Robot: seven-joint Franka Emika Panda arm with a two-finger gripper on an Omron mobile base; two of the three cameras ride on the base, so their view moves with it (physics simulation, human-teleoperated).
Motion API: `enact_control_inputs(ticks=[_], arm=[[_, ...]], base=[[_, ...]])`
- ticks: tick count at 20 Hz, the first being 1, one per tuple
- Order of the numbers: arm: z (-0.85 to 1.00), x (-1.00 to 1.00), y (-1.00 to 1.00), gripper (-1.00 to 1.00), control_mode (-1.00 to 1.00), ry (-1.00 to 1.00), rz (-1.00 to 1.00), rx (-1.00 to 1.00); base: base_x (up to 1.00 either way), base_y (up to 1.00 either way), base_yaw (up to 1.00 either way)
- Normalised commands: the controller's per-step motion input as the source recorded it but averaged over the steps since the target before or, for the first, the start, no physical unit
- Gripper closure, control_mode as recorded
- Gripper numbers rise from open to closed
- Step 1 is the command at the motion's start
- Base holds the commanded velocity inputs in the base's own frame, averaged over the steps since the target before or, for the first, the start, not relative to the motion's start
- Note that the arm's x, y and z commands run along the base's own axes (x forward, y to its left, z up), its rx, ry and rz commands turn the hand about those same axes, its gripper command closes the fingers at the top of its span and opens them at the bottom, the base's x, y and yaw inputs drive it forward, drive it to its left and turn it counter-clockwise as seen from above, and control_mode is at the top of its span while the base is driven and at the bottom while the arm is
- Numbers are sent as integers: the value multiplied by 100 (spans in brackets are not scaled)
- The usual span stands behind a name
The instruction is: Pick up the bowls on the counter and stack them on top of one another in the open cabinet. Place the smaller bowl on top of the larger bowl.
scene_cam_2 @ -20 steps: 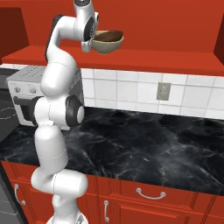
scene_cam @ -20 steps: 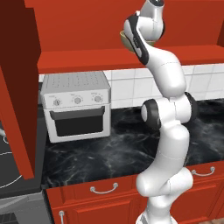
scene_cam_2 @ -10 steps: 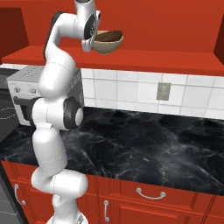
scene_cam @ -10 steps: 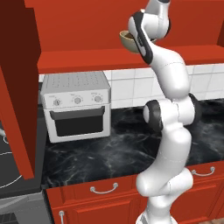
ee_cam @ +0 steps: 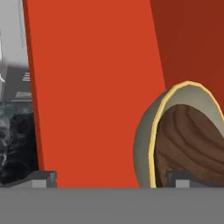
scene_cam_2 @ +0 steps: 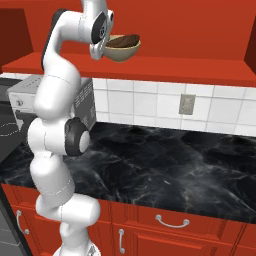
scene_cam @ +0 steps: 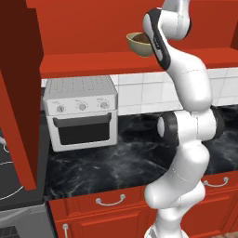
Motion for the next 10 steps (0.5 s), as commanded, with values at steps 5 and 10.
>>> enact_control_inputs(ticks=[5, 10], arm=[[6, -68, -1, -100, -100, -5, -3, 0], [6, -73, -3, -100, -100, -5, -4, 0]], base=[[0, 0, 0], [0, 0, 0]])
